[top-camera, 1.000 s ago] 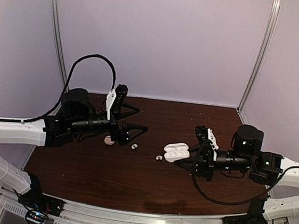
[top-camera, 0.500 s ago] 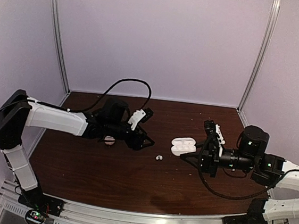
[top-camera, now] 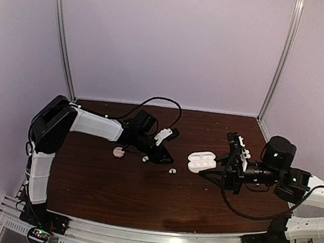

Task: Insert the wireless bluetooth earbuds into the charging case
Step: Pick up the left earbud from the center of the board.

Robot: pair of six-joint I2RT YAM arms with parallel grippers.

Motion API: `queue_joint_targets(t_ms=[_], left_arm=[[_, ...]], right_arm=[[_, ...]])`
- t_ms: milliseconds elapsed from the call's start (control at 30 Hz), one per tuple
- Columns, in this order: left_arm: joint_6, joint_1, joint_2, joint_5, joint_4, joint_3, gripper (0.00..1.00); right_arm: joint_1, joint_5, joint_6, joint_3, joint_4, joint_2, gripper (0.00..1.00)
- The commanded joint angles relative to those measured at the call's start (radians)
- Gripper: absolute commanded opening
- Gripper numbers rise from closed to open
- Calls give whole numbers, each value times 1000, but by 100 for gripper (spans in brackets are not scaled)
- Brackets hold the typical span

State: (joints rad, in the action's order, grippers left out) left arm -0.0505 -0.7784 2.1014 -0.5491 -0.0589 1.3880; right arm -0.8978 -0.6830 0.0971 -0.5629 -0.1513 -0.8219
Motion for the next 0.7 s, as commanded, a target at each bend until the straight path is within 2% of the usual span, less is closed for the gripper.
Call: queue_joint_targets(t_ms=[0, 367, 667], left_arm=[[69, 16, 43, -78, -35, 54, 40], [132, 40, 112, -178, -52, 94, 30], [155, 40, 156, -165, -65, 129, 29]], right_arm=[[2, -62, -40, -5, -33, 23, 0], [-10, -7, -84, -51, 51, 28, 0], [-11, 2, -84, -63, 66, 12, 0]])
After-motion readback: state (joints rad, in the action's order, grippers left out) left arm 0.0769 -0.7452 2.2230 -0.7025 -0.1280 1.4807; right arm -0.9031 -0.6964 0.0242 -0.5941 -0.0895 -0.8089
